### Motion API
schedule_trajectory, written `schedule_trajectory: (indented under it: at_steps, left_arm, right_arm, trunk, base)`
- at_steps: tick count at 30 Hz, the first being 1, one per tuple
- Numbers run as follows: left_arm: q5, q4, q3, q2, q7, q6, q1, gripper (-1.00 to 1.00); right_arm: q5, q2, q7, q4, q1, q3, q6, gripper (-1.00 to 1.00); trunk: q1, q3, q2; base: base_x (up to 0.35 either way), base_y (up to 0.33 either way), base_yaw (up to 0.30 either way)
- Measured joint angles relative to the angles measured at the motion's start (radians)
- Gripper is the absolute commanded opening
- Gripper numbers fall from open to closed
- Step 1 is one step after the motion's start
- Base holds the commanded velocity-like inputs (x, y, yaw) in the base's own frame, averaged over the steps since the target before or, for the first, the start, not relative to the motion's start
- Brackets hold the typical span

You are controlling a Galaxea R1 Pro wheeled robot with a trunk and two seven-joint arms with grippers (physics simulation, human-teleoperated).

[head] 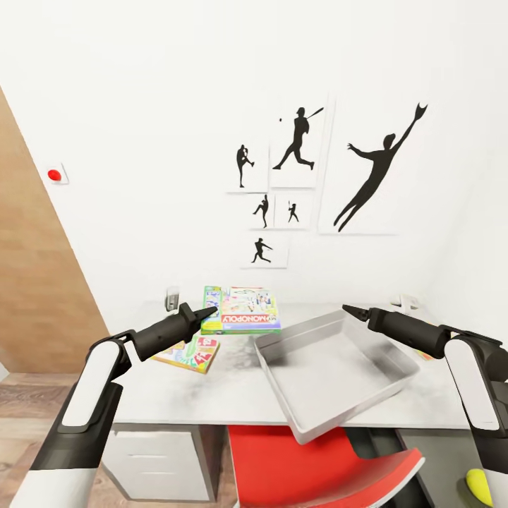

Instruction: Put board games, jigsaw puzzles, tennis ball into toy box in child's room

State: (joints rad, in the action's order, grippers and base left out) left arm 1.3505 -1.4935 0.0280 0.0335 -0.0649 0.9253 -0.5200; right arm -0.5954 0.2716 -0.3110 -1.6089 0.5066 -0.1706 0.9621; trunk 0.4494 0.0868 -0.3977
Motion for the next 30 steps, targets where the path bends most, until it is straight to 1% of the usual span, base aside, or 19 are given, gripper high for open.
schedule_trajectory:
  at_steps: [6,9,10,13,14,15,16,17,18,19,20,21,23,25,27,29,30]
  left_arm:
    - [-0.004,0.001,-0.002,-0.008,0.0,0.0,0.0,-1.0]
    - [-0.008,0.016,-0.01,-0.018,0.0,-0.008,-0.005,-1.0]
    - [-0.007,0.025,-0.014,-0.026,0.0,-0.015,-0.008,-1.0]
    - [-0.013,0.068,-0.044,-0.07,-0.006,-0.056,-0.034,-1.0]
    - [-0.014,0.068,-0.045,-0.07,-0.006,-0.056,-0.035,-1.0]
    - [-0.023,0.09,-0.058,-0.083,-0.008,-0.073,-0.052,-1.0]
    - [-0.034,0.121,-0.074,-0.095,-0.01,-0.096,-0.073,-1.0]
    - [-0.053,0.161,-0.092,-0.105,-0.011,-0.123,-0.099,-1.0]
    - [-0.087,0.258,-0.128,-0.122,-0.01,-0.192,-0.156,-1.0]
    - [-0.096,0.318,-0.148,-0.13,-0.008,-0.235,-0.189,-1.0]
    - [-0.1,0.375,-0.167,-0.138,-0.006,-0.278,-0.219,-1.0]
    - [-0.097,0.377,-0.168,-0.139,-0.005,-0.28,-0.22,-1.0]
    - [-0.109,0.481,-0.205,-0.156,0.0,-0.363,-0.27,-1.0]
    - [-0.109,0.564,-0.24,-0.169,0.013,-0.433,-0.306,-1.0]
    - [-0.107,0.617,-0.269,-0.176,0.033,-0.479,-0.328,-1.0]
    - [-0.106,0.65,-0.291,-0.178,0.058,-0.508,-0.341,-1.0]
    - [-0.105,0.671,-0.305,-0.179,0.081,-0.527,-0.346,-1.0]
  right_arm:
    - [-0.001,0.001,-0.001,0.0,0.0,0.0,0.001,1.0]
    - [-0.002,0.001,-0.001,0.0,0.0,-0.004,0.002,1.0]
    - [-0.003,0.002,-0.001,0.0,0.0,-0.006,0.002,1.0]
    - [-0.004,0.005,-0.007,0.0,0.0,-0.008,0.003,1.0]
    - [-0.004,0.005,-0.007,0.0,0.0,-0.008,0.003,1.0]
    - [-0.004,0.005,-0.009,0.0,0.0,-0.009,0.003,1.0]
    - [-0.004,0.006,-0.012,0.0,0.0,-0.01,0.003,1.0]
    - [-0.004,0.007,-0.017,0.0,0.0,-0.01,0.004,1.0]
    - [-0.005,0.008,-0.032,0.0,0.0,-0.011,0.008,1.0]
    - [-0.005,0.009,-0.042,0.0,0.0,-0.012,0.013,1.0]
    - [-0.005,0.009,-0.053,0.0,0.0,-0.013,0.02,1.0]
    - [-0.005,0.009,-0.053,0.0,0.0,-0.013,0.02,1.0]
    - [-0.005,0.01,-0.076,0.0,0.0,-0.014,0.039,1.0]
    - [-0.005,0.012,-0.094,0.0,0.0,-0.018,0.058,1.0]
    - [-0.005,0.012,-0.107,0.0,0.0,-0.025,0.072,1.0]
    - [-0.005,0.01,-0.115,0.0,0.0,-0.032,0.08,1.0]
    - [-0.005,0.009,-0.12,0.0,0.0,-0.037,0.081,1.0]
  trunk:
    - [0.0,0.0,0.0]
    - [0.0,0.0,0.0]
    - [0.0,0.0,0.0]
    - [0.0,0.0,0.0]
    - [0.0,0.0,0.0]
    - [0.0,0.0,0.0]
    - [0.0,0.0,0.0]
    - [0.0,0.0,0.0]
    - [0.0,0.0,0.0]
    - [0.0,0.0,0.0]
    - [0.0,0.0,0.0]
    - [0.0,0.0,0.0]
    - [0.0,0.0,0.0]
    - [0.0,0.0,0.0]
    - [0.0,0.0,0.0]
    - [0.0,0.0,0.0]
    - [0.0,0.0,0.0]
  base:
    - [-0.009,-0.025,0.0]
    - [-0.003,-0.008,0.0]
    - [-0.002,-0.005,0.0]
    - [-0.001,-0.003,0.0]
    - [-0.001,-0.002,0.0]
    - [-0.001,-0.002,0.0]
    - [-0.001,-0.002,0.0]
    - [0.0,0.0,0.0]
    - [0.0,0.0,0.0]
    - [0.0,0.0,0.0]
    - [0.0,0.0,0.0]
    - [0.0,0.0,0.0]
    - [0.0,0.0,0.0]
    - [0.0,0.0,0.0]
    - [0.0,0.0,0.0]
    - [0.0,0.0,-0.017]
    - [0.0,0.0,-0.04]
